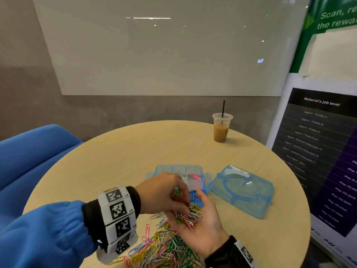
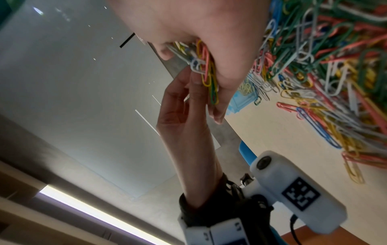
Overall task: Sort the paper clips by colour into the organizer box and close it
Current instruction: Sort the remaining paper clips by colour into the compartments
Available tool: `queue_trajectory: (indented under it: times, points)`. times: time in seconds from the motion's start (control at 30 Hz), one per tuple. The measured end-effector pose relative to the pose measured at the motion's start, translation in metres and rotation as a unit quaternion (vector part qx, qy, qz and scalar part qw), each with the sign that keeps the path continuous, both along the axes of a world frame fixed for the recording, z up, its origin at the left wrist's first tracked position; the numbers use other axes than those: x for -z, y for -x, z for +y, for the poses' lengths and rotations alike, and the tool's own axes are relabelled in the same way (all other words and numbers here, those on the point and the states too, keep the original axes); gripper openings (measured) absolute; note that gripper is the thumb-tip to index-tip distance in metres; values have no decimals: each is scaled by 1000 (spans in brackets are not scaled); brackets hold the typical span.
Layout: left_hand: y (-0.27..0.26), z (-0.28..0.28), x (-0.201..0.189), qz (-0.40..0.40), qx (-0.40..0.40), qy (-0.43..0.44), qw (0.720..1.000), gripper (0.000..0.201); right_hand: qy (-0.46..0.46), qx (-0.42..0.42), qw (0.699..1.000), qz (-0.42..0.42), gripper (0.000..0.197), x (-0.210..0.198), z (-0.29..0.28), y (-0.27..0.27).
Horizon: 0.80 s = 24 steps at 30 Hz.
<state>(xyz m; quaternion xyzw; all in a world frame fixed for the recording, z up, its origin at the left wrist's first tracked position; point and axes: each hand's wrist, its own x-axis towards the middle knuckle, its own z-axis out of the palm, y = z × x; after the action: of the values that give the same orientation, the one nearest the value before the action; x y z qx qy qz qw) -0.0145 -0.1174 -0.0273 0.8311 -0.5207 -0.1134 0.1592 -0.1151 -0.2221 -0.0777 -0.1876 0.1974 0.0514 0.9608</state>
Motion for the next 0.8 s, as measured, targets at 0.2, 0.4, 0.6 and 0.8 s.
queue_trajectory:
  times: [0.2, 0.4, 0.6, 0.8]
  points:
    - [2, 0, 5, -10, 0, 7, 1000, 13, 15, 16, 1000, 15, 60, -2, 1, 1]
    - [5, 4, 6, -68, 14, -90, 994, 21, 17, 8, 1000, -5, 68, 2, 1, -1]
    - [5, 6, 6, -79, 17, -91, 993, 12, 14, 18, 1000, -11, 59, 3, 2, -3]
    - [0, 8, 4, -11, 5, -14, 1000, 13, 7, 4, 1000, -4, 61, 4, 1, -3]
